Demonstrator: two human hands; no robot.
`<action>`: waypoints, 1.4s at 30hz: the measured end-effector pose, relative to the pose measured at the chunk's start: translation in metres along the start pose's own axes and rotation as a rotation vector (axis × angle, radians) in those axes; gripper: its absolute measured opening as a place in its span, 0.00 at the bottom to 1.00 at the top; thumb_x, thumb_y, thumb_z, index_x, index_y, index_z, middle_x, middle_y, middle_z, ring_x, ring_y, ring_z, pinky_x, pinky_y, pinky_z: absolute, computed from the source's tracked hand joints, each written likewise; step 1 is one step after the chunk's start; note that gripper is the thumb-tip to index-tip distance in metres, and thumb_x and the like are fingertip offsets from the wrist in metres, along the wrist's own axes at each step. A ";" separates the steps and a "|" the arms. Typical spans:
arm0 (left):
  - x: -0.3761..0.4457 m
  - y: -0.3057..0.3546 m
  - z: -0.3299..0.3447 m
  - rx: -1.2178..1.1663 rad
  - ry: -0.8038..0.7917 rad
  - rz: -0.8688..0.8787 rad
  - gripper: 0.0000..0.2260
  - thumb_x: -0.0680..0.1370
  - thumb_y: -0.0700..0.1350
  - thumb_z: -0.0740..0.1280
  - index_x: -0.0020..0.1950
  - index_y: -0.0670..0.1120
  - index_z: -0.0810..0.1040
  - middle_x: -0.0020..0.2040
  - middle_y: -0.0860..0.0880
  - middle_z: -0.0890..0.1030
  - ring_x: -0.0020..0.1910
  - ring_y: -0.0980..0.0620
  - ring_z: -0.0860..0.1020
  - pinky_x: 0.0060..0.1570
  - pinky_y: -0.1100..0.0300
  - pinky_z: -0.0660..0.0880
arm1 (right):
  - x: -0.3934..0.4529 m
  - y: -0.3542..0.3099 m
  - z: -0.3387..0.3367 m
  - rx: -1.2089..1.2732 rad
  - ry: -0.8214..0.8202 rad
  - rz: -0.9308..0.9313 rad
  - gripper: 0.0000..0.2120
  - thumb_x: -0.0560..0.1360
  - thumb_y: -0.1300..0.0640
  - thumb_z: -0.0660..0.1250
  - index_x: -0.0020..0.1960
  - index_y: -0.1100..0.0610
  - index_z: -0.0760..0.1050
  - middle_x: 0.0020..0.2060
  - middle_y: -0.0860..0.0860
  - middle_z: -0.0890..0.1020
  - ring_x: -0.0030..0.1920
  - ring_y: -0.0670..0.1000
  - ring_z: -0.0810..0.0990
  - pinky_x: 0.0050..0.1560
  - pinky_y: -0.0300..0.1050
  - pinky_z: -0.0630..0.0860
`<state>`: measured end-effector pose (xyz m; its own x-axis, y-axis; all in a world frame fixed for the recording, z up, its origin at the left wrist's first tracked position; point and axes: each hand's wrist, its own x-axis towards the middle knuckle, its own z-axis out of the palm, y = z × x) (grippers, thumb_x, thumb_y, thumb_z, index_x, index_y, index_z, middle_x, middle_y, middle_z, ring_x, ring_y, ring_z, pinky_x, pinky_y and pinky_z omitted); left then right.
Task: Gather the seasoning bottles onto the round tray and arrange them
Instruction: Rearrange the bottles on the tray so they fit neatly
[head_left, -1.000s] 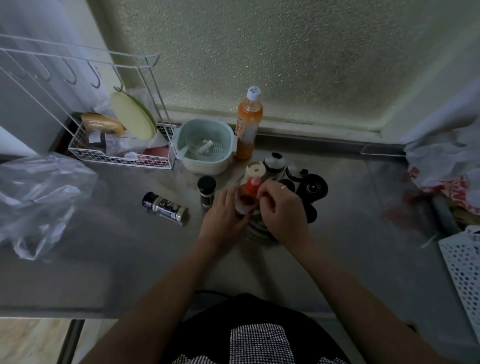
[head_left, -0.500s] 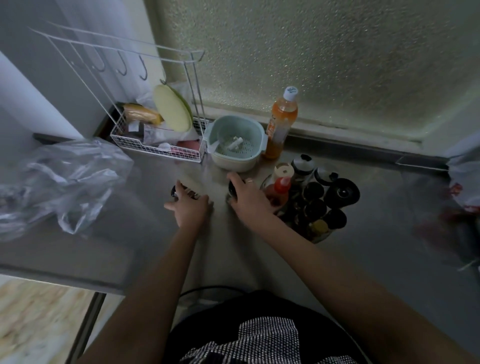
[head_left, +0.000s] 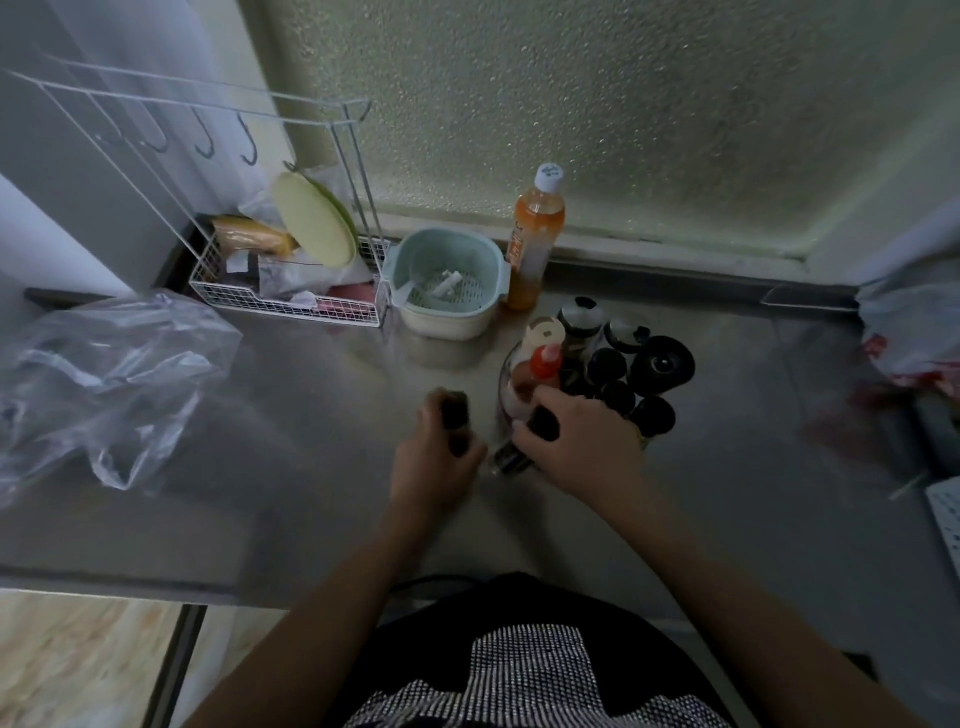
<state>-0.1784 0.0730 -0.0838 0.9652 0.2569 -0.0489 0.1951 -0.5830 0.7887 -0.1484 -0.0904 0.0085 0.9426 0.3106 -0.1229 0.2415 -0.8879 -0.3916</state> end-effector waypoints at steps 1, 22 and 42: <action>-0.006 0.007 0.001 0.066 -0.026 0.143 0.24 0.68 0.51 0.68 0.59 0.54 0.61 0.51 0.43 0.81 0.42 0.40 0.81 0.37 0.49 0.78 | -0.005 0.007 -0.005 -0.064 0.020 0.006 0.12 0.72 0.41 0.62 0.43 0.49 0.68 0.37 0.50 0.78 0.39 0.53 0.78 0.34 0.44 0.71; 0.019 0.063 0.068 0.287 -0.227 0.620 0.24 0.70 0.39 0.69 0.64 0.43 0.66 0.61 0.39 0.70 0.59 0.41 0.71 0.49 0.47 0.78 | 0.040 0.077 -0.020 0.029 0.216 -0.031 0.12 0.74 0.59 0.63 0.57 0.51 0.76 0.58 0.50 0.80 0.62 0.53 0.74 0.65 0.57 0.67; 0.003 0.037 0.065 0.208 -0.489 0.500 0.25 0.67 0.51 0.59 0.61 0.41 0.68 0.61 0.39 0.73 0.53 0.37 0.76 0.48 0.46 0.77 | -0.046 0.088 0.028 0.383 0.436 0.249 0.22 0.68 0.66 0.67 0.61 0.57 0.70 0.54 0.56 0.72 0.48 0.55 0.75 0.48 0.48 0.75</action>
<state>-0.1566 0.0018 -0.0945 0.9056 -0.4237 -0.0198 -0.3074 -0.6877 0.6577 -0.1770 -0.1738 -0.0456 0.9868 -0.1285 0.0983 -0.0214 -0.7060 -0.7078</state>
